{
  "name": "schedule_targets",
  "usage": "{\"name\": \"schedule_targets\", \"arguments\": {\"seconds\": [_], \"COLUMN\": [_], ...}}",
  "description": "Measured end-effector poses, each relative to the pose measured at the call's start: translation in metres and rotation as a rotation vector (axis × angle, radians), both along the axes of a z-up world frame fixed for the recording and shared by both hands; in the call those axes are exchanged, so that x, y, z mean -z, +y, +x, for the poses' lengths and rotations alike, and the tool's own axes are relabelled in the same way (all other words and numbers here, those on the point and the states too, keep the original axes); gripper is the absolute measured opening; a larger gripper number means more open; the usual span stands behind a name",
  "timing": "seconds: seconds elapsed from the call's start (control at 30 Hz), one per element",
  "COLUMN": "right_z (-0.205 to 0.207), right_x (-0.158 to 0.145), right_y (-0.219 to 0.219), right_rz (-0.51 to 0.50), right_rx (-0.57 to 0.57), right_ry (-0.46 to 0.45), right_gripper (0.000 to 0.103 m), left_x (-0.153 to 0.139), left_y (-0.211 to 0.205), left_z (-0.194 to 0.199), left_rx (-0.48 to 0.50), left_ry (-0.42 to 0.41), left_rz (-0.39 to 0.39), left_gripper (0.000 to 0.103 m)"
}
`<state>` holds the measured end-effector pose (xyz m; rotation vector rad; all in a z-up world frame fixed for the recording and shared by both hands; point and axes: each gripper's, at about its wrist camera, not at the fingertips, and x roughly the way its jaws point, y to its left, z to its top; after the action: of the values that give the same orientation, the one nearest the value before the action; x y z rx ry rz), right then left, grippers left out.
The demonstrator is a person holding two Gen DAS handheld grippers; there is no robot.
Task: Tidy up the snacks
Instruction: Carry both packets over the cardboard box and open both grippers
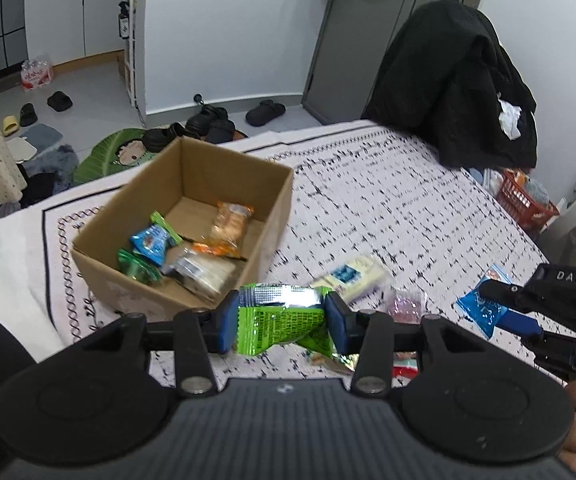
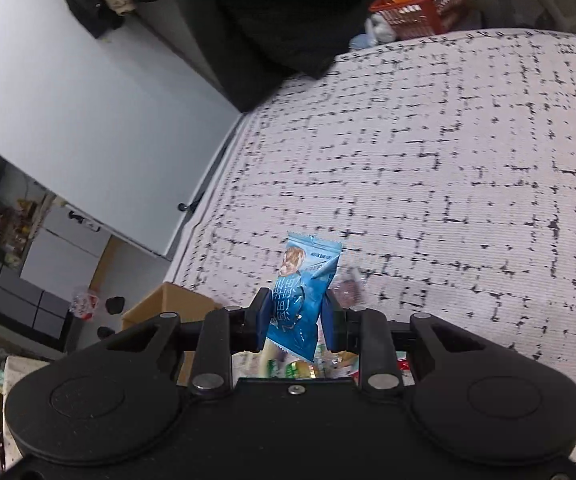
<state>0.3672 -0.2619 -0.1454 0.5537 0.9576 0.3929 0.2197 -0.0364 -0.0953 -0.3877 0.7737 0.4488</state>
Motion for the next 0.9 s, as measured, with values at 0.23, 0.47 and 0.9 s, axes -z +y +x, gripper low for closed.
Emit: {"name": "schedule_targets", "arguments": {"seconds": [0.23, 0.47, 0.9], "right_z": [-0.01, -0.025, -0.046], "right_x": [-0.012, -0.028, -0.038], "right_y": [0.013, 0.038, 0.085], "right_rz": [0.001, -0.001, -0.02], "right_rx": [-0.042, -0.11, -0.205], "right_ry": [-0.035, -0.081, -0.121], "right_gripper": [0.026, 0.026, 0.026], "left_x": [-0.011, -0.015, -0.014], "left_y": [0.018, 0.038, 0.075], "left_z": [-0.009, -0.015, -0.018], "left_rx": [-0.036, -0.067, -0.144], "left_ry": [-0.019, -0.029, -0.038], "left_rz": [0.007, 0.006, -0.017], "left_gripper": [0.045, 0.045, 0.045]}}
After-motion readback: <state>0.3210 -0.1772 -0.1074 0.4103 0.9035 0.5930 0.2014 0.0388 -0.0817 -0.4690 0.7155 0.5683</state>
